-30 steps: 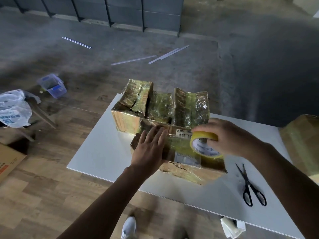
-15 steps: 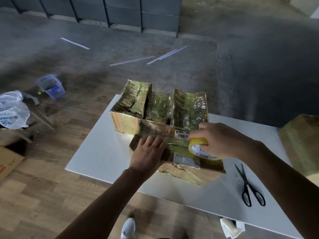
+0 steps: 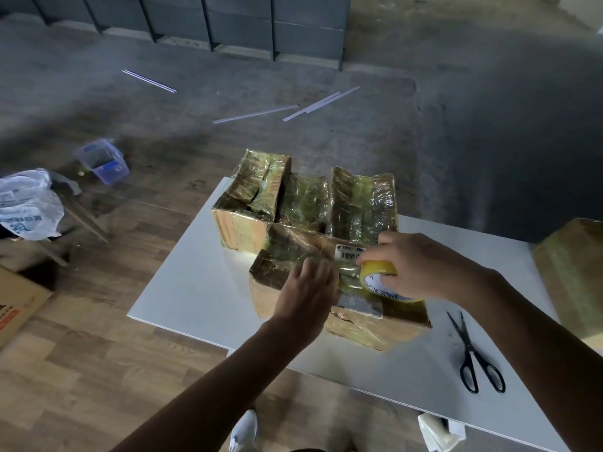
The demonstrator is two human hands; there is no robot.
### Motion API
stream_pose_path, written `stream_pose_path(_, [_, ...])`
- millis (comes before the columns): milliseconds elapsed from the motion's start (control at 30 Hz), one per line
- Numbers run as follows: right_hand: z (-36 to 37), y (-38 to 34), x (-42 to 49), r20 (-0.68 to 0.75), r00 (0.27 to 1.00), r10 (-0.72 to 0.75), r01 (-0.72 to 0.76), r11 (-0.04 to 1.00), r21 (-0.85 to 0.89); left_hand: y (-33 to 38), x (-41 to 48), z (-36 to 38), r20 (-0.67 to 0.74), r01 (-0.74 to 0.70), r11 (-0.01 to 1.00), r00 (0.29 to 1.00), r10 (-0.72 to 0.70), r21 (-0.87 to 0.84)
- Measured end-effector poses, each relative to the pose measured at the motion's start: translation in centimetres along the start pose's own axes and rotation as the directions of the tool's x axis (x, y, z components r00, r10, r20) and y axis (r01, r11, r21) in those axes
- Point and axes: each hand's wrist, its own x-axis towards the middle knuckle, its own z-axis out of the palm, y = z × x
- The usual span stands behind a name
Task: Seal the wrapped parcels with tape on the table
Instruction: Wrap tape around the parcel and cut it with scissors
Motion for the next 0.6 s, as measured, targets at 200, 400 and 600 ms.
stream_pose_path(200, [0.0,0.2,-0.1,-0.002,1.000,-0.015,0.015,1.000,0.020,0.3,0.1,0.1,0.025,0.000,0.991,1.000,0.003,-0.134])
stream_pose_path(400, [0.3,0.5,0.1,-0.018,1.000,-0.019,0.019,1.000,0.005,0.3,0.1,0.2,0.046,0.009,0.985,0.999,-0.001,-0.173])
stream_pose_path(600, [0.3,0.4,0.2,-0.018,1.000,-0.008,0.009,1.000,0.024,-3.0,-1.7,-1.3,0.083,0.136,0.985,0.988,-0.127,-0.111])
